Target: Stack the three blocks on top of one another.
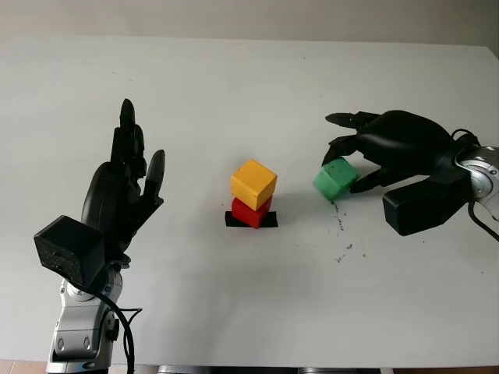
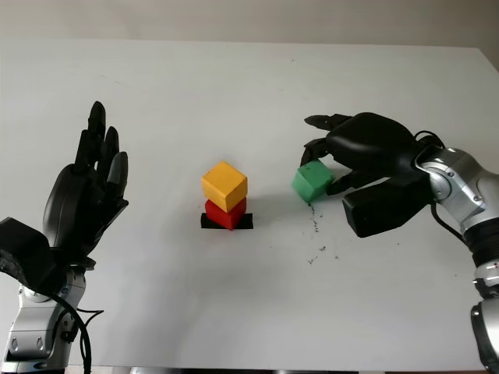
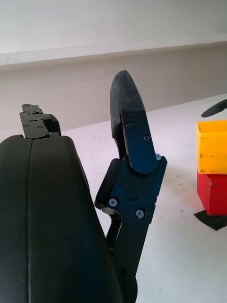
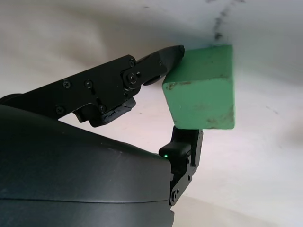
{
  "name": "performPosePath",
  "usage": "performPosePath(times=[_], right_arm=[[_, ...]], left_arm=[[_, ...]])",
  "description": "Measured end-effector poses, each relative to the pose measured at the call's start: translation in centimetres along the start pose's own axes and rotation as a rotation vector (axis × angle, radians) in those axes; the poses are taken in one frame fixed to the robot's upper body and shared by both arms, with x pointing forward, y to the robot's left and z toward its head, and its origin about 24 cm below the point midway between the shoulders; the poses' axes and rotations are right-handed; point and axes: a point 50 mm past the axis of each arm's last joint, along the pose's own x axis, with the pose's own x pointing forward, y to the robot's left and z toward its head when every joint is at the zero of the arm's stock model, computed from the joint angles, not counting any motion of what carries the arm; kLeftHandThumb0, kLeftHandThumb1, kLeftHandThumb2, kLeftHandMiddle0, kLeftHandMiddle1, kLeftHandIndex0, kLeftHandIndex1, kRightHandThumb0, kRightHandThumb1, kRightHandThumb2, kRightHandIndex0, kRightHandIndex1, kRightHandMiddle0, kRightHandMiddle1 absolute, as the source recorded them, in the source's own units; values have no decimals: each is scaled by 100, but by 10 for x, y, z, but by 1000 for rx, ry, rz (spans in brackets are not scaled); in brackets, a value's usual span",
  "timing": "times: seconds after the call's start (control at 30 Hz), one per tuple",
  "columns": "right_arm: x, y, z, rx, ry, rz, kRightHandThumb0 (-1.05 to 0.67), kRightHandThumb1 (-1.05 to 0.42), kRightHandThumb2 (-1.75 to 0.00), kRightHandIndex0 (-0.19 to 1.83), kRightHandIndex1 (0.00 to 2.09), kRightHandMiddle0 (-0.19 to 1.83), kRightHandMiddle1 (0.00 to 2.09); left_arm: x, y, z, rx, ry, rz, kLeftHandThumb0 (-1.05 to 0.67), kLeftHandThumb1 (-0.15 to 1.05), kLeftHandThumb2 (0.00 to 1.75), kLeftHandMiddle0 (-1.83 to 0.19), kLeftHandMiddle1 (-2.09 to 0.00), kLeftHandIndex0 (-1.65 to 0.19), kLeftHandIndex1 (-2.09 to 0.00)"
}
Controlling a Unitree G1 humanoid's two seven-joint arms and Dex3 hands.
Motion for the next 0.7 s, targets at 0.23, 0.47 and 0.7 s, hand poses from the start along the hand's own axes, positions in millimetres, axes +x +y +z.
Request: performPosePath(times=[0.23,0.47,0.7], right_arm=[[3,-2,3,76,-2,9,-47,-92,-5,20,5,40,102],[3,3,4,112,1,35,-41,-97,-6,22,6,42,120],[1,2,4,209,-10,16,-39,-98,-5,24,6,38,134]], left_arm=[[0,0,0,-5,0,0,-69,105,56,19,0,19,0],[0,0,0,-5,-6,-1,-68,105,57,19,0,19,0],[0,0,1,-9,-6,1,-68,105,55,19,0,19,0]])
